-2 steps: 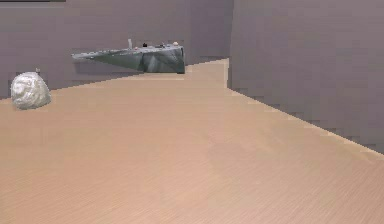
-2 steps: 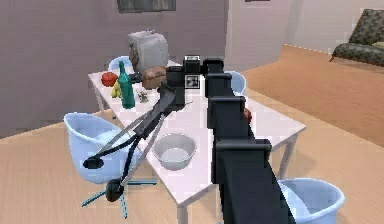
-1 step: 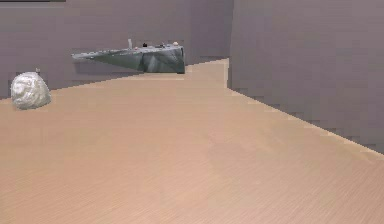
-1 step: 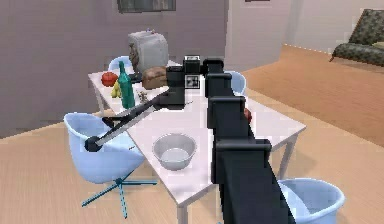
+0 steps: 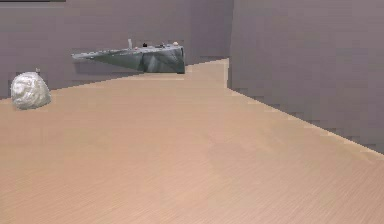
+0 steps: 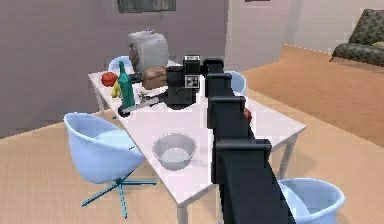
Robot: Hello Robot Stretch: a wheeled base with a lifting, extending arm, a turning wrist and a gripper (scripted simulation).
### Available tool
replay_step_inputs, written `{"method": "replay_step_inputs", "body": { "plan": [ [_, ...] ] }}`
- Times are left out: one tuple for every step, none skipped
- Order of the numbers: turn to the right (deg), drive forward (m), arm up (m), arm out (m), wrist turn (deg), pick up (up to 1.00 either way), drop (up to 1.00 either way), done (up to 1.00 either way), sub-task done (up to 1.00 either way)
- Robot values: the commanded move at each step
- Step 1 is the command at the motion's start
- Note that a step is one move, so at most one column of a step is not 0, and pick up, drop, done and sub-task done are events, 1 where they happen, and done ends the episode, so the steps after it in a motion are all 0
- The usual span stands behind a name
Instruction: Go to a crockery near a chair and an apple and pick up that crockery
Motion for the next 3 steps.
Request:
{"method": "replay_step_inputs", "body": {
  "plan": [
    [0.0, 0.0, 0.0, 0.0, 36.0, 0.0, 0.0, 0.0, 0.0],
    [0.0, 0.0, -0.28, 0.0, 0.0, 0.0, 0.0, 0.0, 0.0],
    [0.0, 0.0, 0.0, 0.0, 0.0, 1.0, 0.0, 0.0, 0.0]
  ]
}}
